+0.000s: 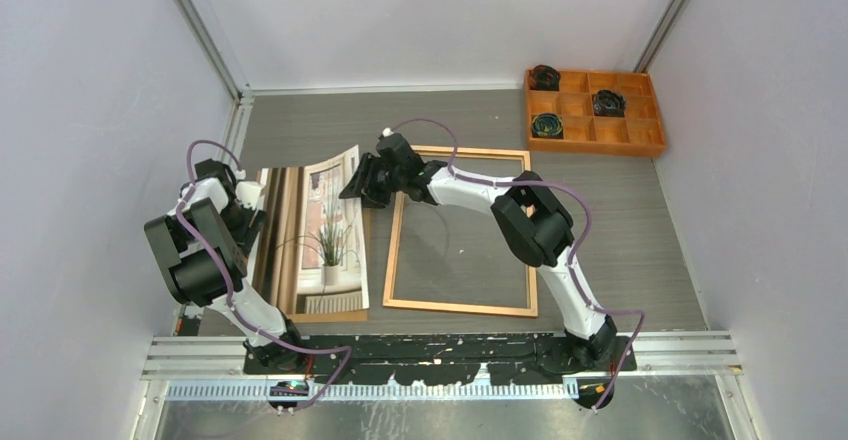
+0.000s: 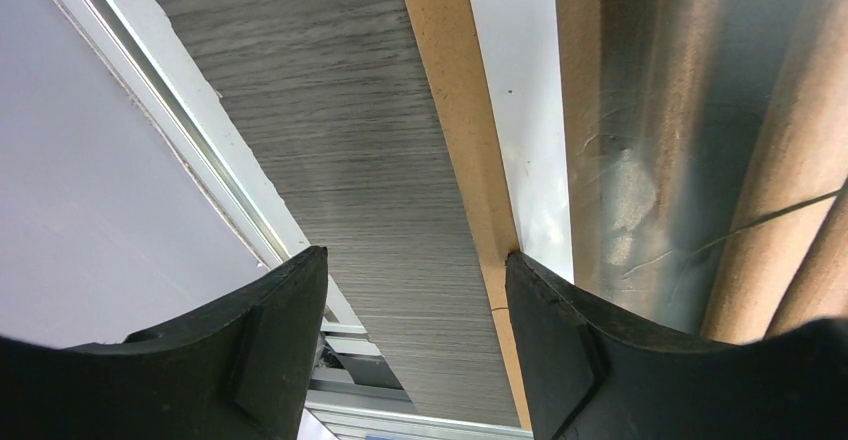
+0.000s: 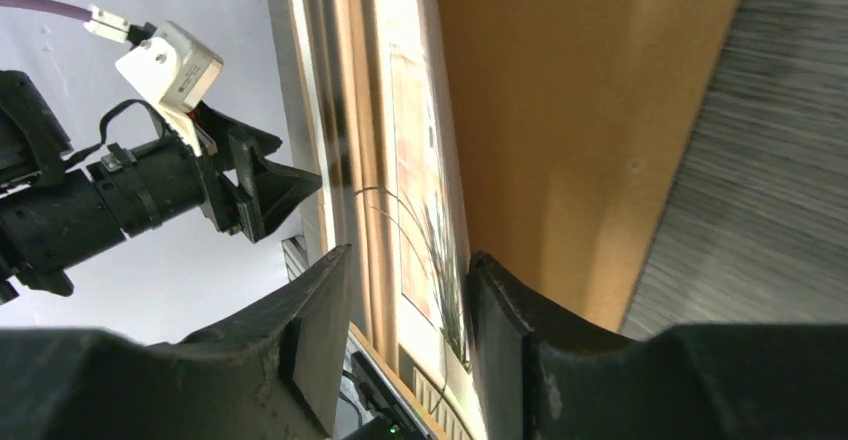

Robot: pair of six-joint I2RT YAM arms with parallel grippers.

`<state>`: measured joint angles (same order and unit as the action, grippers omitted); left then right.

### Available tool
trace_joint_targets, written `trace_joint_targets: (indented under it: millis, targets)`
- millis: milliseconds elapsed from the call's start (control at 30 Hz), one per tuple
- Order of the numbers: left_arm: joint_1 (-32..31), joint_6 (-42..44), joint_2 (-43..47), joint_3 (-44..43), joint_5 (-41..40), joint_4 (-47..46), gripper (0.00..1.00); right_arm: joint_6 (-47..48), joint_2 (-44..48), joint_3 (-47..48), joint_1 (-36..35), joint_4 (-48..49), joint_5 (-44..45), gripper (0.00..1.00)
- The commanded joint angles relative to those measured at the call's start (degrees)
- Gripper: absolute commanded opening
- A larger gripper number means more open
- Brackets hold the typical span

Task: Put the photo into the frame
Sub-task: Pick up the photo at the center of the board.

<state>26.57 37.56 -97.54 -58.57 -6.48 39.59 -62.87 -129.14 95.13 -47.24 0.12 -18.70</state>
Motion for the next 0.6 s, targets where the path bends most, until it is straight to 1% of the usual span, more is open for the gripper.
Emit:
trace_joint_targets:
  millis: [0,33,67,100,267,400,500,533,567]
  targets:
    - [0.4,0.3,-4.9,3.9,0.9,-7.9,0.68,6.2,1.3,5.0,-1.6,-6.2,2.7,0.41]
    - [0.4,0.2,-4.8,3.6,1.0,-7.4,0.68,6.2,1.5,4.9,-1.6,-6.1,2.8,0.26]
    - [0.4,0.1,-4.8,3.4,1.1,-6.8,0.68,6.5,1.6,5.0,-1.6,-6.3,3.0,0.18]
    - [0.4,0.0,-4.6,3.1,1.2,-6.0,0.68,7.0,1.8,5.3,-1.6,-6.8,3.1,0.16]
    - [0.4,-0.7,-3.5,1.5,2.3,-3.4,0.7,10.1,4.3,6.7,-1.6,-9.7,3.8,0.13]
    - [1.6,-0.9,-2.5,-0.6,4.1,-0.8,0.78,14.7,7.6,7.7,-1.0,-13.5,4.2,0.11]
    - [3.5,-1.3,-2.2,-3.9,6.1,3.0,0.87,16.7,10.7,7.1,-0.1,-15.0,3.4,0.05]
    - [4.2,-1.3,-1.9,-5.5,7.5,4.2,0.89,17.8,11.8,7.1,0.4,-16.1,3.0,0.01]
    - [4.8,-1.3,-1.6,-6.5,8.5,5.3,0.9,18.8,12.9,7.1,1.0,-17.5,2.5,0.01]
